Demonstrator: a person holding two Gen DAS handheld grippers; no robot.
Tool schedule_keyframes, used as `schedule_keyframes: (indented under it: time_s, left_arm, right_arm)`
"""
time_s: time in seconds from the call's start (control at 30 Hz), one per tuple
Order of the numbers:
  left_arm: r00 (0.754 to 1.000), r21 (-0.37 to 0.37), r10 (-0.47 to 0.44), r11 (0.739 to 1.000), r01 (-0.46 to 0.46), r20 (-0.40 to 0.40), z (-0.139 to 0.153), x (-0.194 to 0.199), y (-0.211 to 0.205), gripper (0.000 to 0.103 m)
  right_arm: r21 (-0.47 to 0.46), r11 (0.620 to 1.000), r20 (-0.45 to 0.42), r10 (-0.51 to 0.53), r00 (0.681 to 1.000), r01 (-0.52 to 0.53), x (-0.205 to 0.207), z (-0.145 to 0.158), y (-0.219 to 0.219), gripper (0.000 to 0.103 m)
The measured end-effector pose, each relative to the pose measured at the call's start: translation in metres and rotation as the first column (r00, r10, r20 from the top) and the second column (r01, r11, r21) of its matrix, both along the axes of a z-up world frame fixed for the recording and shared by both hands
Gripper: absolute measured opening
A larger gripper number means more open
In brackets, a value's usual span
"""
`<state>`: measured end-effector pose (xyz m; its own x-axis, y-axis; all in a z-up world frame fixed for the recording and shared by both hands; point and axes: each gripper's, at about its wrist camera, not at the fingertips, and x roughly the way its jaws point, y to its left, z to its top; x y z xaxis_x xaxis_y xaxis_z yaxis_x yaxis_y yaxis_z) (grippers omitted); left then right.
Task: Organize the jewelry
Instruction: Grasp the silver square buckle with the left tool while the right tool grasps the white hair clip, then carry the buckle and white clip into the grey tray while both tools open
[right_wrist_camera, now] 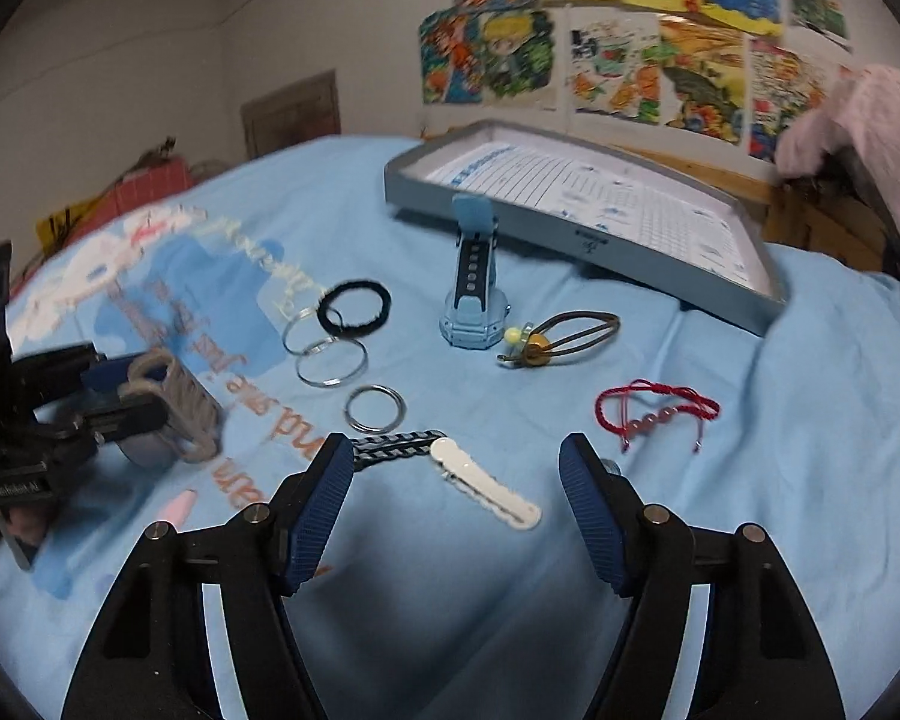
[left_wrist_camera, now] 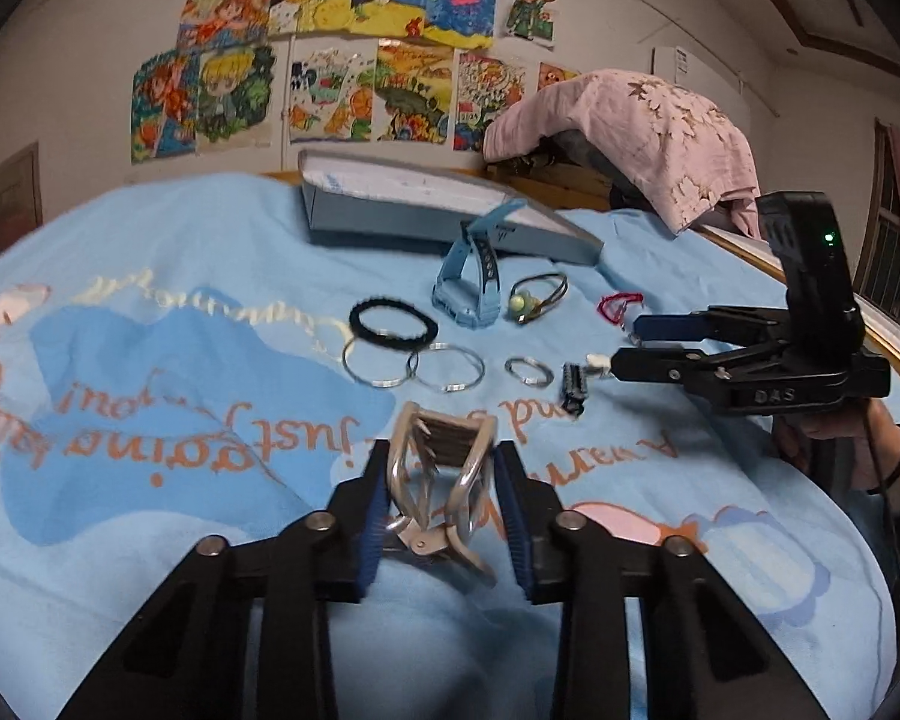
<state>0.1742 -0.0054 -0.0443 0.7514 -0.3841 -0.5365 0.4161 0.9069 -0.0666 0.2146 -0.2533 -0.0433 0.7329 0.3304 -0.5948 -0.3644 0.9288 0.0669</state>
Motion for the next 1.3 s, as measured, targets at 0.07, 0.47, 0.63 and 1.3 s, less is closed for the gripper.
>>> schedule_keyframes:
  time_s: [0.07,0.47,0.63,1.3]
  left_arm:
    - [1.000,0.005,0.003,1.000,-0.003,-0.015,-0.005,0.000,-0.002,0.022]
    - [0.998,0.028,0.055,0.998,-0.055,0.010,0.000,0.000,-0.010,0.021]
    - [0.991,0.012,0.120,0.993,-0.121,0.064,0.017,0.001,-0.019,0.021]
    - [0.964,0.045,0.173,0.982,-0.186,0.201,0.102,0.153,-0.058,0.021]
  right_arm:
    - [0.004,1.000,-0.024,0.010,1.000,-0.009,0.005,-0.007,-0.001,0.054]
    - [-0.057,0.996,-0.103,0.060,0.993,-0.066,0.000,-0.030,0.022,0.012]
    - [-0.029,0.997,-0.092,0.062,0.994,-0.065,-0.009,-0.024,0.015,0.012]
    - [0.149,0.988,0.163,-0.060,0.985,0.035,0.060,0.036,-0.023,0.012]
